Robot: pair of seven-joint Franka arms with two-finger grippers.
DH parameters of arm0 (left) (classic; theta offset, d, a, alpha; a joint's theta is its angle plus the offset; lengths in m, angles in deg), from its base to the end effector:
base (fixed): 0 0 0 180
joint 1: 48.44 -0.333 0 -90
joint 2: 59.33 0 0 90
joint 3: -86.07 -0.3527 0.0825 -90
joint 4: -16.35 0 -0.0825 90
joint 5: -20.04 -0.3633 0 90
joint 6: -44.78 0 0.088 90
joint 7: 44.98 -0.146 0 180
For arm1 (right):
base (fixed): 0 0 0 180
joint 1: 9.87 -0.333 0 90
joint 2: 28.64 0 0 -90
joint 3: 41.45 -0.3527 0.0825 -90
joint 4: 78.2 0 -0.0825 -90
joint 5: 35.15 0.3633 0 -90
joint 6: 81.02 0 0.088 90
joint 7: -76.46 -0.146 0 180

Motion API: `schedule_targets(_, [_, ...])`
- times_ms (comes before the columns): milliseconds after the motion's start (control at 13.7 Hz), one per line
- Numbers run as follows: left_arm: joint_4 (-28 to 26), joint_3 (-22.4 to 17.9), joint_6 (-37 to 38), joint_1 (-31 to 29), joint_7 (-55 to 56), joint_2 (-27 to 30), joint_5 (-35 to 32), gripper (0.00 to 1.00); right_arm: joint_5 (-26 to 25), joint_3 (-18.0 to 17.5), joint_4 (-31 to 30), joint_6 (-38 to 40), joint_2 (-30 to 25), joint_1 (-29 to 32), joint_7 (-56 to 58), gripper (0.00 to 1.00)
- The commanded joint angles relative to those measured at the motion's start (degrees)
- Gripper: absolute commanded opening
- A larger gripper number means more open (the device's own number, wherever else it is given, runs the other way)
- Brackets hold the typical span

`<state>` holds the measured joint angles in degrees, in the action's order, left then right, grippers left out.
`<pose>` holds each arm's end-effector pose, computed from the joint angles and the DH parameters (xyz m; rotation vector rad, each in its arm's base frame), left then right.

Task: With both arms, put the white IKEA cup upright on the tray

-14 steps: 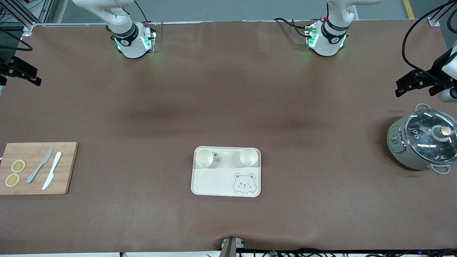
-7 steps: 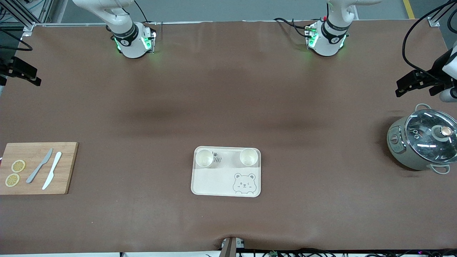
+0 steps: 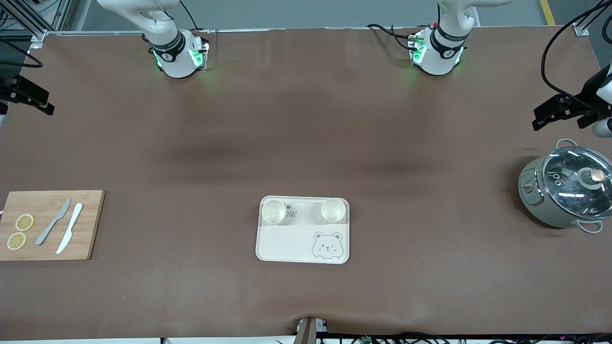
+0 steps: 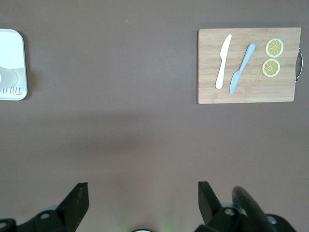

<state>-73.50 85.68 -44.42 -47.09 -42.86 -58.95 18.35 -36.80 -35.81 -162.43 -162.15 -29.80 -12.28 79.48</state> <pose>0.5300 -0.0045 0.6257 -3.1119 -0.0320 0.0061 0.5080 -0.0339 0.6641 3.1164 -0.0118 -0.0551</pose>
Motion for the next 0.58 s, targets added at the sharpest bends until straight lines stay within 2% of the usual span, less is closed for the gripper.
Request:
schedule_targets(0, [0.82,-0.14,-0.01,-0.03,-1.24,-0.47,-0.95,1.00,-0.55,-0.81,-0.06,0.00,-0.86,1.00,0.23,1.00])
schedule_targets(510, [0.91,-0.05,-0.01,0.06,-1.24,-1.25,-0.95,1.00,-0.55,-0.81,-0.06,0.09,-0.86,1.00,0.23,1.00])
